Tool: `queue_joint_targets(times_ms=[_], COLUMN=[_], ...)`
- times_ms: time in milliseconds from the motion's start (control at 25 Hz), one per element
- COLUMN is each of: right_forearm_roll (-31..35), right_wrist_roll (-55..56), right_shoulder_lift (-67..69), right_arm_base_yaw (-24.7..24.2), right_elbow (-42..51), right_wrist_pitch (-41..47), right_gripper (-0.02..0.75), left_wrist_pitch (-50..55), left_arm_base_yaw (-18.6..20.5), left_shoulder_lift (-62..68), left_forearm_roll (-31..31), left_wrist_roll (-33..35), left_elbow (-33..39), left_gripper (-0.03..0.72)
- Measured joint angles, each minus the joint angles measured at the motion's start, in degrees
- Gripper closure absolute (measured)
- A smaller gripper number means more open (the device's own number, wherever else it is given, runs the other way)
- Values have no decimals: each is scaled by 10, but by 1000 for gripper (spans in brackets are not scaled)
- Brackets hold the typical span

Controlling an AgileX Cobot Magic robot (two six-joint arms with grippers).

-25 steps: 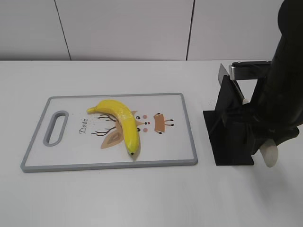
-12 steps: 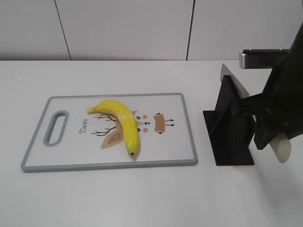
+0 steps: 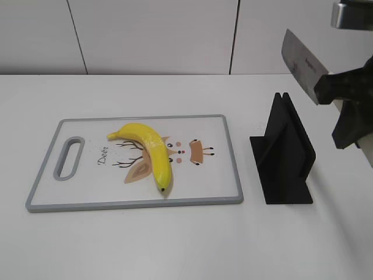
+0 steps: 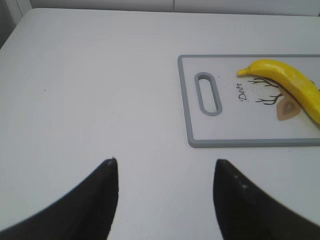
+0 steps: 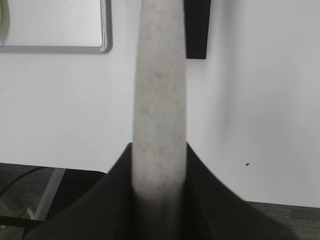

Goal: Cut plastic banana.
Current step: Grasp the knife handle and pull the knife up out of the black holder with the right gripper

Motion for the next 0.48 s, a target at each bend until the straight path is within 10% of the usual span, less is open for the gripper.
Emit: queue_joint_targets(times_ms=[480], right_forearm_roll=[-26], right_wrist_roll=[-46], right_shoulder_lift=[-6], right_arm_base_yaw=[0], right_elbow=[-112], right_wrist_pitch=[34], right_gripper=[570], left_wrist_pitch=[-1], left_arm_base_yaw=[0], left_shoulder_lift=[0], left_forearm_roll=[0], left_wrist_roll=[0], left_elbow=[0], left_gripper=[119])
